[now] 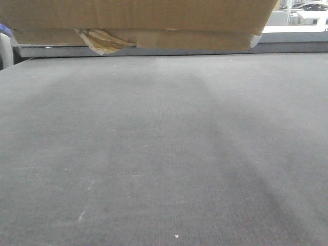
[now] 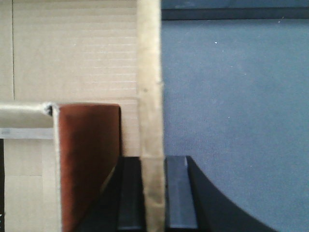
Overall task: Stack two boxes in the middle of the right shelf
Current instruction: 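Carry the held boxes past the red table toward the steel shelf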
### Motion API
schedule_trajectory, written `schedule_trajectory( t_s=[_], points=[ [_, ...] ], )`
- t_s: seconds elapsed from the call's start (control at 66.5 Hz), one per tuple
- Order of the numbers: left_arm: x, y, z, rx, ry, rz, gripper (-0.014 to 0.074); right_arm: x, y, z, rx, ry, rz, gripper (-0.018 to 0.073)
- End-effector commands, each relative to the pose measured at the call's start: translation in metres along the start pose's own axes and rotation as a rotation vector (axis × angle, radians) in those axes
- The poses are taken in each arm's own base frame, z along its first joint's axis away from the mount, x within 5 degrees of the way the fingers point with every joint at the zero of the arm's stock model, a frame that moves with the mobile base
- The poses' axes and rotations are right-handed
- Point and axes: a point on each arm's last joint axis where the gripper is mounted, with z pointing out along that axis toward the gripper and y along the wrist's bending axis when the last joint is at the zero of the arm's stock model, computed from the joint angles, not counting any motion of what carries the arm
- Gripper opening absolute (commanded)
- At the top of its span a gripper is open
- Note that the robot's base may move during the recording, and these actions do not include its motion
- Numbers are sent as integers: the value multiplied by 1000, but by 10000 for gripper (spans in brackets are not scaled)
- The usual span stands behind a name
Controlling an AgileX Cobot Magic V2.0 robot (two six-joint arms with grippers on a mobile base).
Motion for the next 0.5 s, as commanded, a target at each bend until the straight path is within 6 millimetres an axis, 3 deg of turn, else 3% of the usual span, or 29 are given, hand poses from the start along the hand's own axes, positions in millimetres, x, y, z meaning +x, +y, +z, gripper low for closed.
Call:
schedule_trajectory(
  t_s=[0.0, 0.481],
  points=[
    [-9, 7, -9, -18, -67, -2, -111, -9, -6, -8, 22, -70, -20, -162],
    [-9, 7, -9, -18, -67, -2, -111, -9, -6, -8, 22, -70, -20, -162]
  ],
)
